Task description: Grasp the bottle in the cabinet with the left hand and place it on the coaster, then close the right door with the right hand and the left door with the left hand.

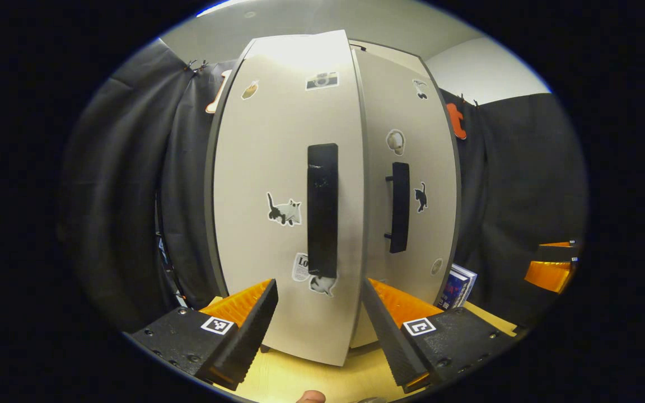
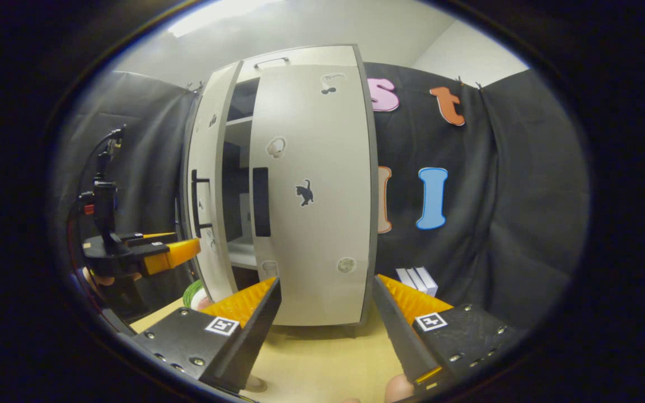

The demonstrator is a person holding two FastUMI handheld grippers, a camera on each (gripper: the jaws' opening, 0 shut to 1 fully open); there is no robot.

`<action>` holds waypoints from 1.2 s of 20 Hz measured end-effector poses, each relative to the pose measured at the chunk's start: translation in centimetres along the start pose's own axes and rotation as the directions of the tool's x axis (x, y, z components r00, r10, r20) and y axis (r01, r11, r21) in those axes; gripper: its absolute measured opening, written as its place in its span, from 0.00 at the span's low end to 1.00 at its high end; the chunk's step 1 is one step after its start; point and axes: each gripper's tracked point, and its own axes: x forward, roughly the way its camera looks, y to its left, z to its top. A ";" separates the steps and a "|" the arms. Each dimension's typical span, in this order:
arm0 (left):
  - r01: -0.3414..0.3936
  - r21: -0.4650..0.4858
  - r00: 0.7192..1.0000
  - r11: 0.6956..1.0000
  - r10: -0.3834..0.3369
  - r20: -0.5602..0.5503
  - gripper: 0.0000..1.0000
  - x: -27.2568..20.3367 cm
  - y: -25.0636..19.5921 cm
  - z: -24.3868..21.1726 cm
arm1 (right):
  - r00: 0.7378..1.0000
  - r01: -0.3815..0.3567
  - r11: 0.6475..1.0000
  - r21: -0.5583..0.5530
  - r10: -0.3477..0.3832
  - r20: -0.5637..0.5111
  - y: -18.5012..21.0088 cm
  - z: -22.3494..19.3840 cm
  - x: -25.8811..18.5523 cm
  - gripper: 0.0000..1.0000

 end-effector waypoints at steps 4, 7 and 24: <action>0.009 -0.024 1.000 1.000 -0.009 -0.002 0.94 0.3 -0.7 0.1 | 1.000 0.022 1.000 -0.003 -0.022 0.012 -1.0 0.5 0.0 0.98; 0.013 -0.034 1.000 0.999 -0.013 -0.004 0.94 0.3 -1.4 0.7 | 0.999 0.045 0.999 0.003 -0.045 0.019 -1.9 0.9 0.2 0.98; -0.119 0.020 0.979 0.993 0.113 0.170 0.96 -6.4 -1.4 15.2 | 0.958 0.107 0.992 0.062 -0.120 0.261 -2.3 12.8 -0.2 0.98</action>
